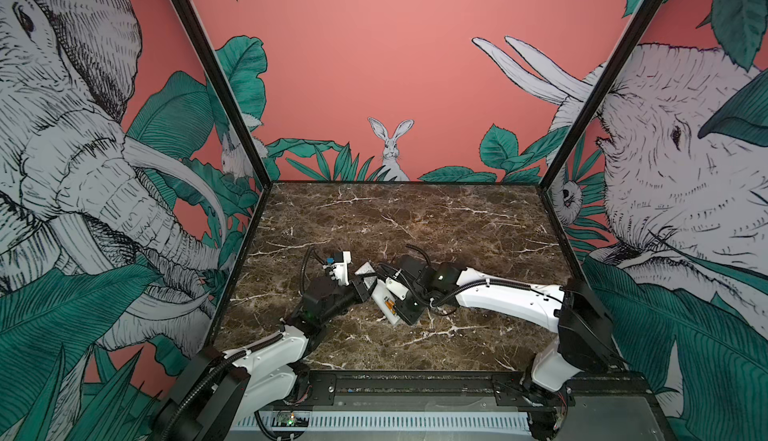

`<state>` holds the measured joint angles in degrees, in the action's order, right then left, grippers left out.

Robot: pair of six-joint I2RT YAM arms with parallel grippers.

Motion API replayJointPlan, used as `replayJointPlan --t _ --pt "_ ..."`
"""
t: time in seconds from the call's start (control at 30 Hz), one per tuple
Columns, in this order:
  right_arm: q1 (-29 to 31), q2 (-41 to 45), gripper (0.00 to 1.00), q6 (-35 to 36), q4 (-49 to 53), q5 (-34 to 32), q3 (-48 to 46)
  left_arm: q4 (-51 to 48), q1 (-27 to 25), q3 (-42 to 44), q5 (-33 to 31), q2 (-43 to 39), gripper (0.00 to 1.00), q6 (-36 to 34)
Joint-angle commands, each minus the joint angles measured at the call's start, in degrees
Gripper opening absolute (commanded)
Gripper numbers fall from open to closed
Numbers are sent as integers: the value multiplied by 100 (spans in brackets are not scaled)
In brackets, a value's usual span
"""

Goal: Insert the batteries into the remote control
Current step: 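Lower the battery end-first into the compartment beside the first battery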

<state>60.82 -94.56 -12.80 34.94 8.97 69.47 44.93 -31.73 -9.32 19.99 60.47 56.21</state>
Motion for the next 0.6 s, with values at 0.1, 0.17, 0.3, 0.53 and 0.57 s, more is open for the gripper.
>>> replayJointPlan --t 0.1,0.17,0.3,0.53,0.57 --pt "22 -79 4 -67 -54 -131 128 341 16 85 -47 -35 0 193" --pt "20 -67 6 -67 -66 -147 134 383 17 99 -73 -19 0 248" --pt "22 -70 12 -58 -66 -163 154 437 17 115 -97 -22 0 304" --pt "27 -19 17 -71 -111 -175 113 456 17 115 -118 -25 0 352" --pt "25 -24 18 -79 -118 -173 105 474 21 115 -126 -14 0 359"
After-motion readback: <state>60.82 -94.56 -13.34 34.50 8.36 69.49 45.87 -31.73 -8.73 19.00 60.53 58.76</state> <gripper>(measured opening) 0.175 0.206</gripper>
